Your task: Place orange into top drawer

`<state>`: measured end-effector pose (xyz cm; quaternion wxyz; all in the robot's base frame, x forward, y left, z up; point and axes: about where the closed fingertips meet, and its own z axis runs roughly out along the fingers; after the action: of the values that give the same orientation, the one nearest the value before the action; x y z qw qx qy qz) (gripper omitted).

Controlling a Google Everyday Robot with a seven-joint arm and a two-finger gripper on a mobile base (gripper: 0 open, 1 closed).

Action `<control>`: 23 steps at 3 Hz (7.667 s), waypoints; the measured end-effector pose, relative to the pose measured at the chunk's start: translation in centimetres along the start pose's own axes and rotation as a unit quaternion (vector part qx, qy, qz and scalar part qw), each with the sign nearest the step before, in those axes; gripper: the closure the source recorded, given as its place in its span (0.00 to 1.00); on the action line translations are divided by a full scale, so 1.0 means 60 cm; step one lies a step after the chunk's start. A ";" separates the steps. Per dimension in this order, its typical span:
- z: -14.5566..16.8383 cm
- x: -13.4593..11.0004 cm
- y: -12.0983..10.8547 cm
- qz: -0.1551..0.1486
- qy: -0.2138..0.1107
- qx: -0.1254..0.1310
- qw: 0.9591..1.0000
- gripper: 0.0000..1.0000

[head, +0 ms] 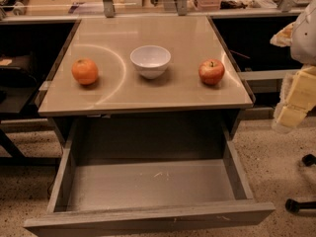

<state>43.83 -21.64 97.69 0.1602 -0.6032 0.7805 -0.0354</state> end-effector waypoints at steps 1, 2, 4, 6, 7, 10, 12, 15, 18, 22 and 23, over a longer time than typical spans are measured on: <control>0.002 -0.011 -0.004 -0.003 0.003 0.005 1.000 0.00; 0.015 -0.062 -0.008 -0.033 0.004 0.004 0.999 0.00; 0.021 -0.065 -0.006 -0.027 -0.006 0.004 1.000 0.00; 0.118 -0.216 -0.064 0.017 -0.131 0.008 0.991 0.00; 0.126 -0.302 -0.095 0.002 -0.190 -0.005 0.982 0.00; 0.197 -0.431 -0.093 -0.034 -0.275 -0.028 0.960 0.00; 0.226 -0.540 -0.058 -0.086 -0.326 -0.070 0.939 0.00; 0.324 -0.660 -0.142 -0.064 -0.321 -0.053 0.943 0.00; 0.373 -0.714 -0.148 -0.112 -0.329 -0.051 0.936 0.00; 0.426 -0.715 -0.172 -0.102 -0.317 -0.069 0.941 0.19; 0.426 -0.715 -0.172 -0.102 -0.317 -0.069 0.941 0.42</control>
Offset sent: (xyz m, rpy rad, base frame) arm 0.0307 0.0740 -0.0064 -0.0541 0.0016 0.1387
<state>70.37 19.97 84.98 0.3528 -0.6691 0.6243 0.1949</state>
